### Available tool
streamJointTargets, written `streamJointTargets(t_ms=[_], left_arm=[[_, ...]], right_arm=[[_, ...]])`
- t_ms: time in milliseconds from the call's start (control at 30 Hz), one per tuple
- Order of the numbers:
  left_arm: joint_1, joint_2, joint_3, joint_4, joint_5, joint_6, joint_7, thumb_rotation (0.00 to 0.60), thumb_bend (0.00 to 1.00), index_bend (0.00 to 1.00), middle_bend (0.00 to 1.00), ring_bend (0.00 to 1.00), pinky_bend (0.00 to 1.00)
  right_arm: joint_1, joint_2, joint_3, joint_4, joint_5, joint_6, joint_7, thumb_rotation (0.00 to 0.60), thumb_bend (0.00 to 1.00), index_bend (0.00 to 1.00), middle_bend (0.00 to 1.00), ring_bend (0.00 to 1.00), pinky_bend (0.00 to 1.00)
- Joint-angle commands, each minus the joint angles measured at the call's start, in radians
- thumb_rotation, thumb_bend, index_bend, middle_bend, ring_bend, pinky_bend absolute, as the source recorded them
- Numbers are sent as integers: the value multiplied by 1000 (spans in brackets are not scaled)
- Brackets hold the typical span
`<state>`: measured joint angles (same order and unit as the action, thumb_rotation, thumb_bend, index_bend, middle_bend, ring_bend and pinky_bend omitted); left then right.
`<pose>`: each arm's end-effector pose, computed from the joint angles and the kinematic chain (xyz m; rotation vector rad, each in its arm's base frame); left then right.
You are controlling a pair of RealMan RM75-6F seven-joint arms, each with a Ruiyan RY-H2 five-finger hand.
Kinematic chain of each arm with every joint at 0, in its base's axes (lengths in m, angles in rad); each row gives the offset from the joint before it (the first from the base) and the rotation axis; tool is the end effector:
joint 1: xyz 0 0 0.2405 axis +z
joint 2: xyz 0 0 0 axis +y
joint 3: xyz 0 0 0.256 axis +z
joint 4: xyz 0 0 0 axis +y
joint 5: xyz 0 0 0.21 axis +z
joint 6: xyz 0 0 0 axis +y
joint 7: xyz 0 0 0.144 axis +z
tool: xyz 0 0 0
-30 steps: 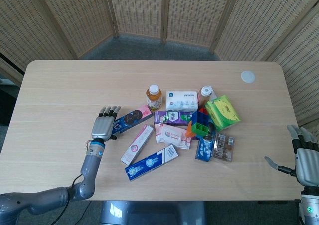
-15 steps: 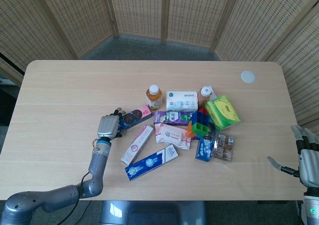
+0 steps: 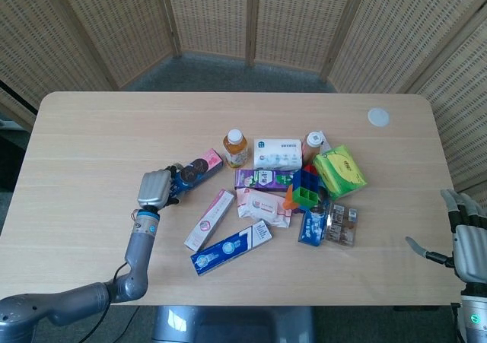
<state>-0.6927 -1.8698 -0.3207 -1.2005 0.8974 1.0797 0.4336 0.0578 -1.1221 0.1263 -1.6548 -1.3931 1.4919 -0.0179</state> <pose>-0.1675 0.3558 -0.0653 -1.4806 -1.1511 -0.8865 -0.3146 -0.1867 0.1714 1.2260 -0.9275 0.9118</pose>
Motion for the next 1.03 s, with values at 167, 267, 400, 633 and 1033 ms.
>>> streamJointTargets(t_ms=[167,267,400,633,1033], left_arm=[[93,265,-24,-355,111,131,-44,600,491,581,550,688,770],[121,361,-43,-486,137,171,-50,600,488,581,549,684,765],[154,473,-70,-629,158,211,-58,600,487,580,548,681,761],[187,597,-102,-774,190,262,-79,600,484,580,548,676,755],[186,626,-90,-801,194,280,-123,600,483,580,548,676,754]], right_arm=[[19,-15,2,5,-13,-17,-4,315,30,0,0,0,0],[26,-21,2,3,-20,-20,-9,314,29,0,0,0,0],[32,-28,0,2,-28,-23,-17,312,30,0,0,0,0],[30,-36,-5,-3,-38,-13,-24,312,30,0,0,0,0],[22,-24,-10,-17,-42,-1,-32,313,30,0,0,0,0]])
